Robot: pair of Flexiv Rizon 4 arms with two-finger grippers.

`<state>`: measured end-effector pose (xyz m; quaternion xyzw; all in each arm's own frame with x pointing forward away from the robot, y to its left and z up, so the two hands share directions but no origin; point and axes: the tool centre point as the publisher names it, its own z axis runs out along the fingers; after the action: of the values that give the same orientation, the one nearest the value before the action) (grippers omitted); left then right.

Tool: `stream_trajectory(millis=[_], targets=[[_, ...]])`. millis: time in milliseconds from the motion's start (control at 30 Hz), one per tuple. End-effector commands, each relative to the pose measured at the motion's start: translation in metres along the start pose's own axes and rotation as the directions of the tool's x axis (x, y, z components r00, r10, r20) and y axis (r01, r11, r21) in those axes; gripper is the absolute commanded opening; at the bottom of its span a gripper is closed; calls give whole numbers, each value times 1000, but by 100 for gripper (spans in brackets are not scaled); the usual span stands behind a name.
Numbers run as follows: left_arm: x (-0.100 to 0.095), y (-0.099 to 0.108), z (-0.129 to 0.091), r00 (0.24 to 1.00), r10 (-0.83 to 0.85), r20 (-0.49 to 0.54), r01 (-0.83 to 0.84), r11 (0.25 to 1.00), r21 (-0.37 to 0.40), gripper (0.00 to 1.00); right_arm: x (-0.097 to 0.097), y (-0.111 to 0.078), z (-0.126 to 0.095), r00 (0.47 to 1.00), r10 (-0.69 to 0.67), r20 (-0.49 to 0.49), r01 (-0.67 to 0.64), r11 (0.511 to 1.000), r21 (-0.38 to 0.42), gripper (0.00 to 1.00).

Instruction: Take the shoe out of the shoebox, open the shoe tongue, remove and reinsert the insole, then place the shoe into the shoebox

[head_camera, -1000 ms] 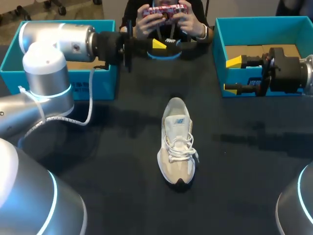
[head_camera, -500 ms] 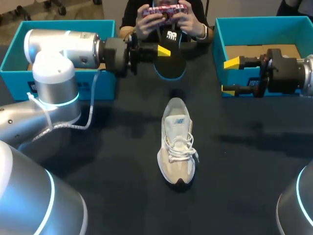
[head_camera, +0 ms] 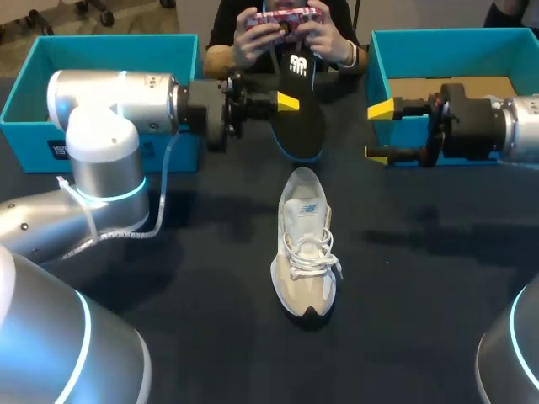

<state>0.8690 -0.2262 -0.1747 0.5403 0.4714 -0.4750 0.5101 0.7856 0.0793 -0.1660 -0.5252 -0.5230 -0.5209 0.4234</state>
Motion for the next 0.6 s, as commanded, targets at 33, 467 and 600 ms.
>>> stream_trajectory(millis=[33,467,600], targets=[[7,-1,11,1000,1,8,-1,1000,-7,0,-4,9,11,1000,4,-2,-4,1000,19,100],[9,-1,38,998,56,34,-54,998,-41,0,-12,17,26,1000,26,-11,-26,997,68,100],[11,-1,47,998,52,37,-50,997,-59,0,-14,18,31,999,27,-19,-26,997,77,89]])
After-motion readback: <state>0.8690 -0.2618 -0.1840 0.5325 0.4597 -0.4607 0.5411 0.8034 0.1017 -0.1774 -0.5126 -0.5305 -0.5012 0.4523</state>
